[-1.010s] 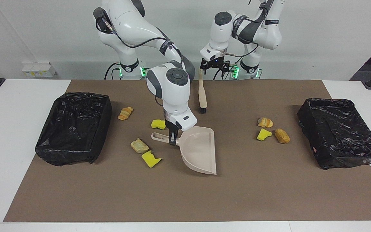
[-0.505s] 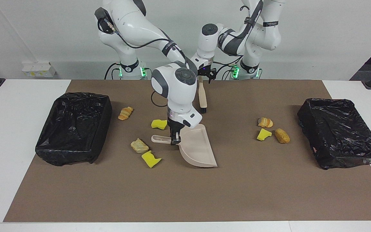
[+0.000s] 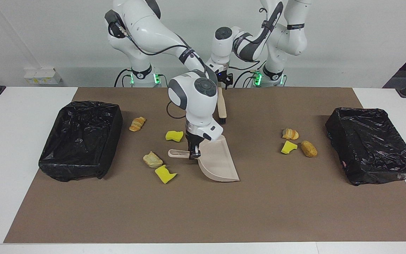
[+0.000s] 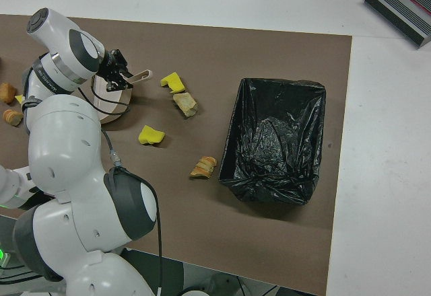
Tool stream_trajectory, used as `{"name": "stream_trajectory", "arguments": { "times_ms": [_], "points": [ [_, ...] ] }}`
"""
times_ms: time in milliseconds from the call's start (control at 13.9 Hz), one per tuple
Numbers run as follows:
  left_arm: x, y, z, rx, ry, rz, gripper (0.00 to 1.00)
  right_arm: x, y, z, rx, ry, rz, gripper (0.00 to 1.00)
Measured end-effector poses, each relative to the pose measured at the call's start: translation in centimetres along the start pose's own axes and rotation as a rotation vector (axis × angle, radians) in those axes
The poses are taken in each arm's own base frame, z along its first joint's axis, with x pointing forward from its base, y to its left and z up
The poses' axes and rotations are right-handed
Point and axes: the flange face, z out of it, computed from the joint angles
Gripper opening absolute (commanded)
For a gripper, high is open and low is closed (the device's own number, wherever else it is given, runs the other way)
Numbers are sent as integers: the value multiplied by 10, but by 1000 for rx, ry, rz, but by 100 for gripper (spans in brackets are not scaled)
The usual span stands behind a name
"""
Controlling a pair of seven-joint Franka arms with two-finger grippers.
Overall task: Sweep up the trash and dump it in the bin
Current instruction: 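Lift the dustpan with the right gripper while the left gripper reaches the brush, then grasp the wooden brush handle with the left gripper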
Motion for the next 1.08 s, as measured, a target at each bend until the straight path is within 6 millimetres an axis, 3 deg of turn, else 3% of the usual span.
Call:
{"name": "stream_trajectory", "arguments": {
  "times_ms": [144,216,289,577,794,1082],
  "points": [
    [-1,-2,1,9,-8,-2,42,5,-2,1,3,1,-7,0],
    [-1,-2,2,15,-14,-2,29,7,-4,3,10,5,-8,0],
    [-2,-3,3,20,-18,-2,0,9,-5,5,18,15,-6,0],
    [-1,-10,5,53,-51,-10,0,19,-12,8,47,40,39,0],
    [13,-22,0,74,-86,6,0,28,-16,8,59,49,80,0],
    [42,-57,-34,91,-145,23,0,31,-18,9,63,51,101,0]
  ]
}}
